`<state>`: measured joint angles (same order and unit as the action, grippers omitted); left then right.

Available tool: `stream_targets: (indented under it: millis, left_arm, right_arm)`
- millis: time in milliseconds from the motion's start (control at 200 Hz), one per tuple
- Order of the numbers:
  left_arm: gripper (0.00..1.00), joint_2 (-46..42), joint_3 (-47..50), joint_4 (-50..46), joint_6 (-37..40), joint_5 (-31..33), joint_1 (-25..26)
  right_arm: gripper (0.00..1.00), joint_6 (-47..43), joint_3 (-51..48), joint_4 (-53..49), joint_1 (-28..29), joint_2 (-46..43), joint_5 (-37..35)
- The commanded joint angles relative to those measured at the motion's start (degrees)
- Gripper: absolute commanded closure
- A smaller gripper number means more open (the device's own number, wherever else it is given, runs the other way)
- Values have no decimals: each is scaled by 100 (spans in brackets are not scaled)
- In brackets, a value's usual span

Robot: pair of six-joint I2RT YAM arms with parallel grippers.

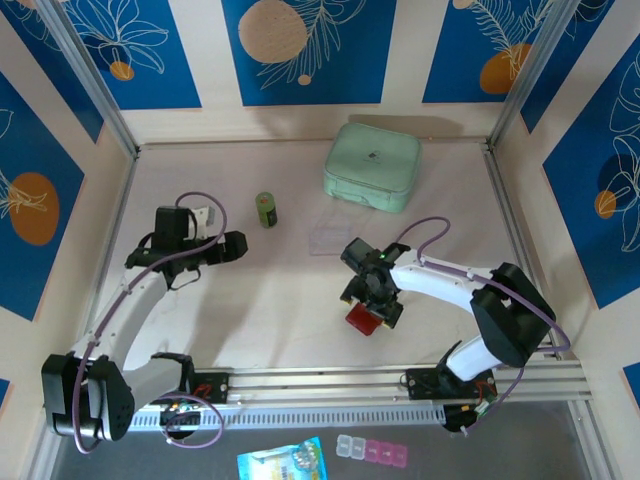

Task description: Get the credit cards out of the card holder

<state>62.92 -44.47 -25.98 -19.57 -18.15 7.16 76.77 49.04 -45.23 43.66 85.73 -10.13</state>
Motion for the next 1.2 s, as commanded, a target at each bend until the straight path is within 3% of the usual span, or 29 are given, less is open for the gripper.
stream_targets:
  millis: [0, 445, 670, 1035, 1195]
  left_arm:
    - [0, -130, 128, 157, -211, -200, 62]
    - [0, -110, 306, 351, -326, -230, 99]
    - [0, -128, 329, 339, -358, -232, 102]
    - [1, -125, 467, 304, -680, -272, 363]
    - [2, -183, 653, 280, -959, -149, 667]
  right_arm:
    - [8, 110, -79, -46, -60, 91, -87]
    - [10, -48, -225, 410, -292, 377, 184]
    - [20, -53, -177, 361, -210, 403, 135]
    - [23, -427, 545, 114, -16, 558, -20]
    - [25, -1131, 1119, 215, 182, 935, -47]
